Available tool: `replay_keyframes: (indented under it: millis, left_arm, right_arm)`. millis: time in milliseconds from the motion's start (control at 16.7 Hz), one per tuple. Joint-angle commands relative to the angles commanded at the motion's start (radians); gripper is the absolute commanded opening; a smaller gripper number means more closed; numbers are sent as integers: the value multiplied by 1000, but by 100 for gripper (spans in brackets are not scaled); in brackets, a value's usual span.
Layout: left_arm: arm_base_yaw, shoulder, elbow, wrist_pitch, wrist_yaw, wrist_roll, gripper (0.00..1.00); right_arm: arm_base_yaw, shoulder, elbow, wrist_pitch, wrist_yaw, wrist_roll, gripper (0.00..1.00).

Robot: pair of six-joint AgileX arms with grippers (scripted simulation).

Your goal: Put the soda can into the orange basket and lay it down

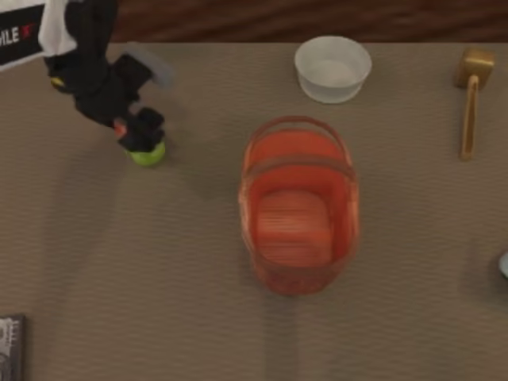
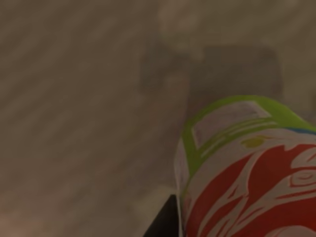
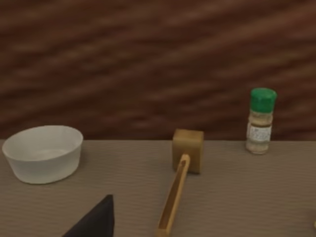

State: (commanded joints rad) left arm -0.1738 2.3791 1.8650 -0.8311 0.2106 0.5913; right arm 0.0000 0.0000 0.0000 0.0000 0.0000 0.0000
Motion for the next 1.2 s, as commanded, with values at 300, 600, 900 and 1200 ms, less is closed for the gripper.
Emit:
replay_keyframes:
  millis: [300,600,900,1200]
  left_arm:
    - [-45,-48,-143,444,297,-147,0]
    - [-92,-123,-329,970,631,-326,0]
    - [-131,-215,-490,1402,914,-477,0]
    - [-150,-278,-566,1586,1056,-545,0]
  right_arm:
    - [0,0,0,0,0,0,100]
    - [0,0,0,0,0,0,100]
    - [0,0,0,0,0,0,100]
    - [0,0,0,0,0,0,100]
